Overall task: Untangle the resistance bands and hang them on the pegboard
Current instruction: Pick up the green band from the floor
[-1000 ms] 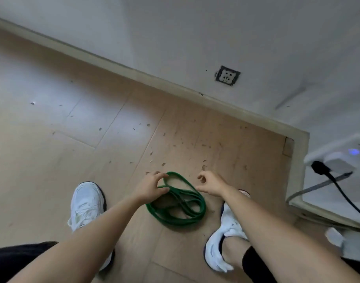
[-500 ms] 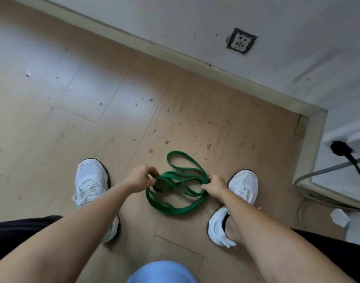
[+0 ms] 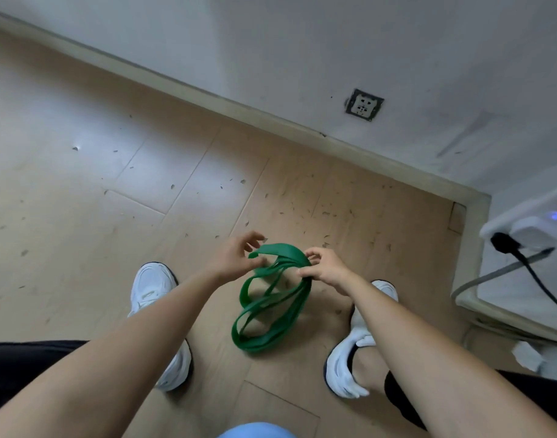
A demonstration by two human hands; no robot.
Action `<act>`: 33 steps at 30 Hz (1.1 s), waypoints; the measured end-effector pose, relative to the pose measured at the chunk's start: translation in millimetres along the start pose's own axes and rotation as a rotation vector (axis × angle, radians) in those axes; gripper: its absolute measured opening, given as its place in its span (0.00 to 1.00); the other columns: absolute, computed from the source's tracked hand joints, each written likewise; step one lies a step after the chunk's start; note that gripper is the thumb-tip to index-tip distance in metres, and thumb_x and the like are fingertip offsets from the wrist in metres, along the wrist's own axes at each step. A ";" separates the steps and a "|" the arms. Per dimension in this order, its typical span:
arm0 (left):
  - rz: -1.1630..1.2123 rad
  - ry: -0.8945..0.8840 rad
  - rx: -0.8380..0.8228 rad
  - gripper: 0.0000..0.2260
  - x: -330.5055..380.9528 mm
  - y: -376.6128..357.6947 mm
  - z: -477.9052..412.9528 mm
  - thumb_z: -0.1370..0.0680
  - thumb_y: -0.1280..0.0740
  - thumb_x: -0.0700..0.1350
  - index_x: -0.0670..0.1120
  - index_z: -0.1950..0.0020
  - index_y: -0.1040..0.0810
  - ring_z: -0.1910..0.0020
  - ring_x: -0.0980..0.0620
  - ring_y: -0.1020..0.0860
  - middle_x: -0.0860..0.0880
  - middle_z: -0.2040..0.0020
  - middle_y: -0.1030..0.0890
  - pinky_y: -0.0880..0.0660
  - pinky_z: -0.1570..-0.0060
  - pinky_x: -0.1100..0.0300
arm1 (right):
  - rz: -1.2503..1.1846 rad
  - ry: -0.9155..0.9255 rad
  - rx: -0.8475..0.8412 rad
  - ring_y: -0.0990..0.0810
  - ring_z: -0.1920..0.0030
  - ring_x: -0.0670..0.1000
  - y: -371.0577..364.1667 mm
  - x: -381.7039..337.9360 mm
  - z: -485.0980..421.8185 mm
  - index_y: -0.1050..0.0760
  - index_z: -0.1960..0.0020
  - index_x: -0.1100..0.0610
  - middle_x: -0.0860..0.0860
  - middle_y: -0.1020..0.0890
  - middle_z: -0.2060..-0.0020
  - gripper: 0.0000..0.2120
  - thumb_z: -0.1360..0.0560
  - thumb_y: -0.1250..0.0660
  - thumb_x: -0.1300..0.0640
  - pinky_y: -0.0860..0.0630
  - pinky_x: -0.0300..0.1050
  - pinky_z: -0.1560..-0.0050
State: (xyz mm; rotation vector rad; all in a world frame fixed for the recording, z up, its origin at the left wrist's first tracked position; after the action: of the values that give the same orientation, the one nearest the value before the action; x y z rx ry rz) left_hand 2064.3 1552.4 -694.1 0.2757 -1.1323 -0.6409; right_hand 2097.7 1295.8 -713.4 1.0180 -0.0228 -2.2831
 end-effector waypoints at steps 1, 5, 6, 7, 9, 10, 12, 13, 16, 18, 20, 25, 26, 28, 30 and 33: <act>-0.045 -0.043 0.005 0.25 18.5 3.9 -1.2 0.29 0.24 0.55 0.54 0.34 0.25 0.42 0.52 0.24 0.54 0.41 0.23 0.23 0.40 0.52 | 0.022 0.039 -0.012 0.19 0.47 0.55 -0.7 -11.7 3.4 0.20 0.46 0.54 0.53 0.18 0.51 0.19 0.34 0.19 0.61 0.19 0.53 0.44; -0.400 -0.143 -0.183 0.37 60.9 13.4 -6.0 0.30 0.23 0.58 0.54 0.24 0.32 0.29 0.51 0.37 0.53 0.29 0.29 0.33 0.31 0.51 | 0.111 0.184 -0.050 0.17 0.49 0.55 2.3 -61.6 22.1 0.20 0.42 0.57 0.54 0.16 0.51 0.21 0.33 0.19 0.61 0.17 0.50 0.45; -0.435 -0.146 -0.217 0.37 65.8 14.9 -6.0 0.30 0.23 0.58 0.53 0.24 0.33 0.30 0.51 0.36 0.53 0.31 0.27 0.33 0.32 0.52 | 0.124 0.221 -0.059 0.16 0.48 0.56 5.7 -72.7 26.8 0.19 0.43 0.57 0.56 0.16 0.51 0.20 0.33 0.20 0.63 0.17 0.48 0.47; -0.423 -0.139 -0.231 0.35 70.2 15.6 -6.2 0.29 0.22 0.56 0.52 0.25 0.32 0.32 0.51 0.34 0.52 0.34 0.25 0.31 0.36 0.57 | 0.143 0.245 -0.069 0.16 0.48 0.56 9.7 -81.9 30.6 0.19 0.44 0.58 0.57 0.16 0.51 0.19 0.33 0.20 0.64 0.17 0.45 0.50; -0.331 -0.144 -0.186 0.29 82.1 20.3 -3.1 0.28 0.22 0.51 0.49 0.29 0.28 0.41 0.51 0.27 0.51 0.40 0.23 0.31 0.51 0.68 | 0.191 0.281 -0.071 0.16 0.49 0.54 18.5 -100.8 42.5 0.19 0.44 0.59 0.56 0.16 0.51 0.19 0.33 0.20 0.65 0.19 0.40 0.55; -0.292 -0.159 -0.151 0.27 89.3 23.9 -2.1 0.28 0.22 0.50 0.49 0.32 0.27 0.45 0.52 0.25 0.51 0.43 0.23 0.32 0.56 0.71 | 0.208 0.295 -0.061 0.16 0.51 0.53 23.3 -109.2 48.1 0.19 0.45 0.59 0.55 0.16 0.52 0.19 0.34 0.20 0.66 0.20 0.38 0.57; -0.204 -0.183 -0.104 0.24 106.5 33.2 2.5 0.29 0.21 0.50 0.49 0.37 0.26 0.50 0.52 0.23 0.52 0.47 0.22 0.28 0.58 0.68 | 0.244 0.329 -0.033 0.17 0.54 0.51 33.7 -127.1 60.1 0.19 0.46 0.58 0.54 0.16 0.54 0.20 0.36 0.19 0.66 0.21 0.37 0.59; -0.163 -0.194 -0.087 0.23 113.8 37.6 4.5 0.29 0.21 0.51 0.49 0.39 0.26 0.50 0.51 0.22 0.52 0.47 0.21 0.24 0.56 0.64 | 0.259 0.350 -0.021 0.17 0.54 0.50 38.9 -135.5 66.0 0.20 0.47 0.58 0.54 0.16 0.55 0.20 0.37 0.18 0.65 0.21 0.38 0.58; -0.092 -0.236 -0.059 0.24 133.3 48.8 9.5 0.29 0.21 0.53 0.50 0.38 0.26 0.48 0.53 0.21 0.54 0.47 0.22 0.19 0.48 0.56 | 0.281 0.418 0.022 0.17 0.56 0.50 56.6 -158.0 84.5 0.21 0.48 0.57 0.53 0.17 0.55 0.21 0.38 0.19 0.67 0.22 0.38 0.60; -0.083 -0.280 -0.047 0.21 150.2 55.9 14.4 0.27 0.22 0.53 0.52 0.39 0.25 0.49 0.54 0.21 0.55 0.48 0.22 0.20 0.49 0.59 | 0.303 0.456 0.035 0.17 0.54 0.51 68.9 -171.4 98.2 0.21 0.47 0.57 0.54 0.17 0.54 0.21 0.37 0.20 0.66 0.21 0.38 0.59; -0.129 -0.327 -0.033 0.12 167.4 64.9 17.5 0.26 0.24 0.54 0.54 0.48 0.24 0.56 0.54 0.21 0.55 0.55 0.21 0.22 0.58 0.62 | 0.318 0.478 0.023 0.17 0.51 0.53 79.4 -182.0 109.5 0.21 0.46 0.57 0.54 0.17 0.52 0.21 0.36 0.20 0.65 0.19 0.41 0.54; -0.032 -0.431 -0.028 0.10 215.0 96.4 31.6 0.27 0.23 0.51 0.49 0.53 0.20 0.64 0.52 0.22 0.48 0.61 0.20 0.23 0.62 0.52 | 0.267 0.527 -0.001 0.17 0.50 0.54 96.7 -200.8 136.1 0.21 0.47 0.56 0.54 0.17 0.53 0.19 0.36 0.22 0.60 0.19 0.48 0.48; -0.006 -0.452 -0.029 0.10 224.9 102.3 35.8 0.27 0.23 0.50 0.48 0.53 0.20 0.65 0.51 0.22 0.47 0.61 0.20 0.22 0.61 0.51 | 0.244 0.532 -0.011 0.17 0.52 0.53 98.1 -201.6 140.1 0.21 0.48 0.57 0.54 0.17 0.55 0.17 0.35 0.23 0.61 0.19 0.47 0.49; 0.062 -0.486 -0.042 0.09 245.9 113.2 45.9 0.26 0.23 0.48 0.47 0.50 0.19 0.63 0.48 0.20 0.46 0.60 0.18 0.20 0.60 0.52 | 0.187 0.539 -0.033 0.17 0.53 0.52 98.3 -200.2 146.1 0.22 0.48 0.61 0.54 0.18 0.56 0.14 0.32 0.24 0.65 0.20 0.47 0.49; 0.124 -0.518 -0.047 0.09 264.7 124.6 54.1 0.25 0.24 0.45 0.44 0.47 0.18 0.61 0.44 0.18 0.41 0.57 0.17 0.20 0.59 0.52 | 0.129 0.541 -0.019 0.16 0.51 0.50 96.3 -198.2 151.0 0.20 0.47 0.62 0.54 0.17 0.53 0.12 0.30 0.24 0.66 0.21 0.44 0.47; 0.212 -0.538 -0.042 0.10 285.9 145.3 60.5 0.24 0.25 0.44 0.42 0.46 0.19 0.61 0.48 0.21 0.42 0.58 0.19 0.23 0.57 0.53 | 0.009 0.585 0.029 0.16 0.50 0.50 98.8 -205.7 158.9 0.19 0.47 0.63 0.54 0.16 0.53 0.10 0.27 0.25 0.64 0.22 0.46 0.45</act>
State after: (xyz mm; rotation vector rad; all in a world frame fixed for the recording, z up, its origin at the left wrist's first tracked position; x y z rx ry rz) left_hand 2135.6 1501.7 -379.8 -0.0629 -1.6350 -0.5629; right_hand 2147.1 1294.1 -439.7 1.6552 0.1816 -1.8998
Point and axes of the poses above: each hand's wrist, its own z-axis away from the middle knuckle, its own y-axis out of the back of the hand, x = y × z, the point moved 1 cm from there along -z, towards the middle knuckle
